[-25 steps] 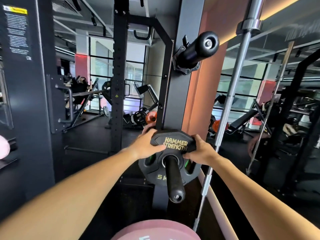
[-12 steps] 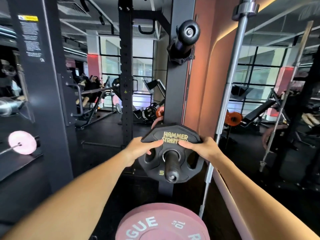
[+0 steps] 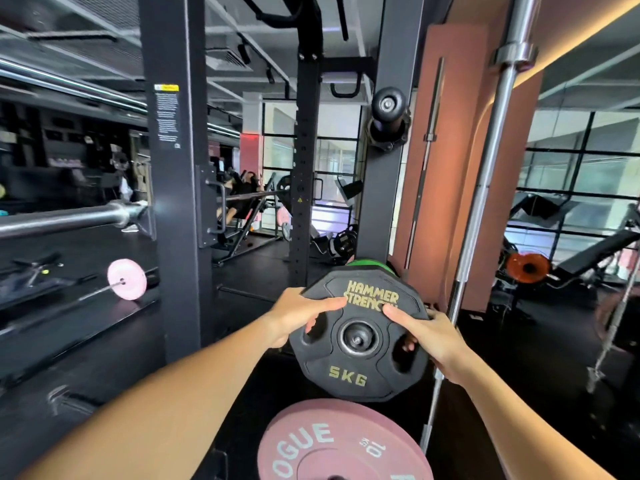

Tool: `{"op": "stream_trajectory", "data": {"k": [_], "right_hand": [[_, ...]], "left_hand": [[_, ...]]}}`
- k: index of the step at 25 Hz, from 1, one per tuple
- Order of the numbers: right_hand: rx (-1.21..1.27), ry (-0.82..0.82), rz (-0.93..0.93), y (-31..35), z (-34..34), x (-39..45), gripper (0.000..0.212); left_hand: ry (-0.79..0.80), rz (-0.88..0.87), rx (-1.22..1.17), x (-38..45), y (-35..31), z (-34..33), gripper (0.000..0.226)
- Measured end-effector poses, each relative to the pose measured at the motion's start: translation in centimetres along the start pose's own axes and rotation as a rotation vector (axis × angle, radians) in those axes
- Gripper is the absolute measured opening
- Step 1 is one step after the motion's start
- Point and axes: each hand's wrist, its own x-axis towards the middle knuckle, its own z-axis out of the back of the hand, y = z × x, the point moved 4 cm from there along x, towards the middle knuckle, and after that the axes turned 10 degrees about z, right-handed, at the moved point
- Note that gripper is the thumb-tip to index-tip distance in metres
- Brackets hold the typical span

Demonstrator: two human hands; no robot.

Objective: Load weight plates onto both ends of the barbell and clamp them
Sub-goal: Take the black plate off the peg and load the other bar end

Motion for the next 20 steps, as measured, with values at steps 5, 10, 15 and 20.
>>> {"op": "stream_trajectory", "data": {"k": [5, 10, 15, 20], "right_hand": [[-0.008, -0.031, 0.052, 0.6, -1.5, -4.1, 0.054], [-0.041, -0.095, 0.123, 2.9, -4.9, -7.8, 0.058], [-0.025, -0.064, 0.27, 8.4, -13.7, -10.5, 0.069], [-0.004, 0.063, 0.373, 12.9, -28.6, -14.4, 0.061]], "left_hand": [[0.041, -0.024, -0.003, -4.4, 0.3, 0.6, 0.051], [0.053, -0.053, -0.011, -8.9, 1.3, 3.9, 0.035], [-0.076, -0.055, -0.004, -16.0, 2.7, 13.5, 0.057], [-0.318, -0.039, 0.0, -25.7, 6.4, 28.0, 0.06]]}}
